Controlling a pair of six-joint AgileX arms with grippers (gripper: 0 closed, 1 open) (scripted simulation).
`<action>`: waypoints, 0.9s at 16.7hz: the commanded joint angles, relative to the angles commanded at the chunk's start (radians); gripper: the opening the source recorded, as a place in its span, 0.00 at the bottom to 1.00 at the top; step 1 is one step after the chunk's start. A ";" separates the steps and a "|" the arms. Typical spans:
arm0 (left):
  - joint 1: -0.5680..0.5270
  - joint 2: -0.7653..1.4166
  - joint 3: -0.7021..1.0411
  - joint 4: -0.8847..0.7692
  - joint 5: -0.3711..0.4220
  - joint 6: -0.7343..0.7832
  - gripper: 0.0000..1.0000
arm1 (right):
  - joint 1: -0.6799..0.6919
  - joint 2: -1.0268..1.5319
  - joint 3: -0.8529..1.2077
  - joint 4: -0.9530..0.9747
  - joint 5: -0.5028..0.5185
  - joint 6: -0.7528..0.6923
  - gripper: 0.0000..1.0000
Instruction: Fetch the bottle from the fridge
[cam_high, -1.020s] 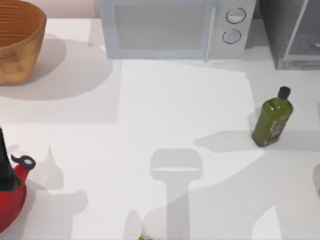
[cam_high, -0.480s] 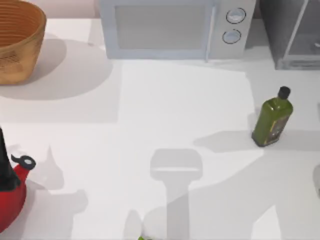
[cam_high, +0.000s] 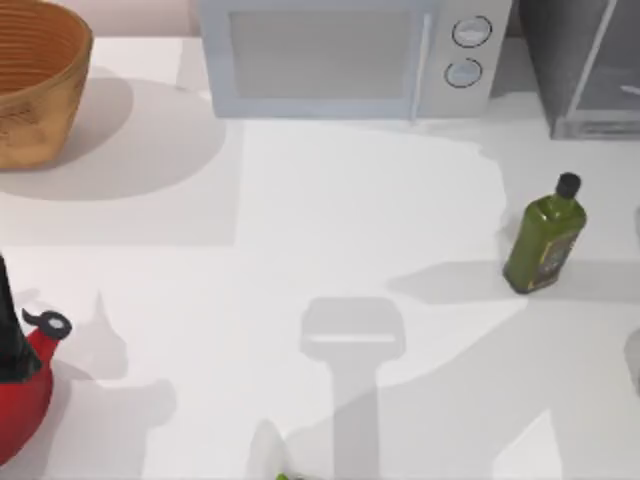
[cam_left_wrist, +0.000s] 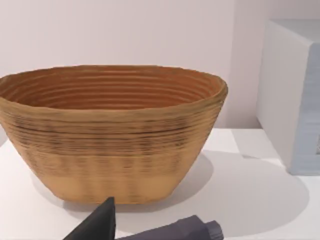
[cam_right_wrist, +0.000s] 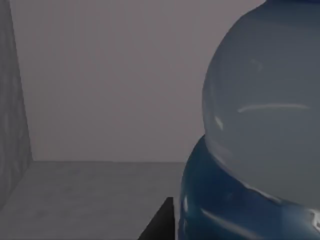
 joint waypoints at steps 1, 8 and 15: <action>0.000 0.000 0.000 0.000 0.000 0.000 1.00 | 0.000 -0.022 0.003 -0.028 0.000 0.001 0.00; 0.000 0.000 0.000 0.000 0.000 0.000 1.00 | 0.000 -0.085 0.015 -0.111 -0.002 0.003 0.00; 0.000 0.000 0.000 0.000 0.000 0.000 1.00 | -0.023 -0.219 -0.204 -0.025 -0.027 0.004 0.00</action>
